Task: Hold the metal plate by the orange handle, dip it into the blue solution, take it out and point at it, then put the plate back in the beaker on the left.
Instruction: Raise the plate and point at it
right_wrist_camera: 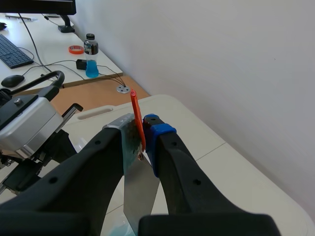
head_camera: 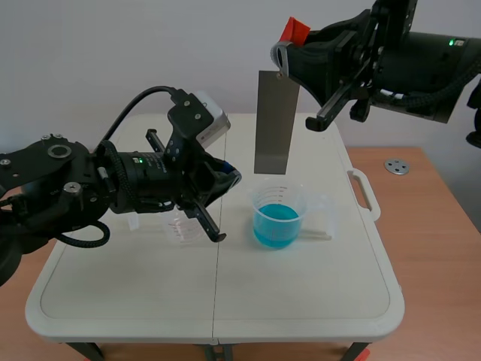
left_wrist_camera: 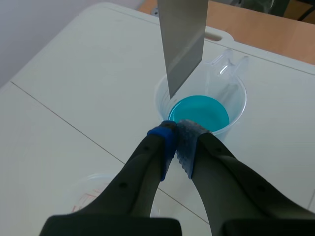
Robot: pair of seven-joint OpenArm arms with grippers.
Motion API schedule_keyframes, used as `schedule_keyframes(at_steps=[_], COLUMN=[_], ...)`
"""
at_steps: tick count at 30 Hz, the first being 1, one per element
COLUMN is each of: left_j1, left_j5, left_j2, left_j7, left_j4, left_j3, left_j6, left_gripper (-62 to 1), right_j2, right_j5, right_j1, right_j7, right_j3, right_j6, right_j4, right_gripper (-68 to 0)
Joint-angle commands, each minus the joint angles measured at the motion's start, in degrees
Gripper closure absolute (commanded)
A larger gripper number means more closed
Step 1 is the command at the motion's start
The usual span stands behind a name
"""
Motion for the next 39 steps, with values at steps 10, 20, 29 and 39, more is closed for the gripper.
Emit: schedule_keyframes(at_steps=[10,20,29,39], left_j1=[-0.33,-0.33,-0.2,10.99], left_j5=[-0.52,-0.52,-2.25,-8.81], left_j2=[0.07,0.07,-2.4,-16.17], left_j7=[-0.59,-0.57,-1.09,-4.31], left_j4=[1.01,1.01,1.4,8.79], left_j3=[-0.37,-0.37,-1.03,-13.75], left_j6=[-0.13,-0.13,0.59,0.9], left_gripper=[-1.8,-1.8,-1.8,-1.8], right_j2=[0.76,0.76,0.76,0.76], right_j5=[1.09,1.14,2.12,2.14], right_j1=[0.7,0.7,0.7,0.72], right_j7=[0.68,0.68,0.63,0.48], right_j3=[0.76,0.76,0.76,0.76], right_j6=[0.42,0.42,0.42,0.42], right_j4=[1.2,1.2,1.2,1.2], right_gripper=[-1.5,-1.5,-1.5,-1.5])
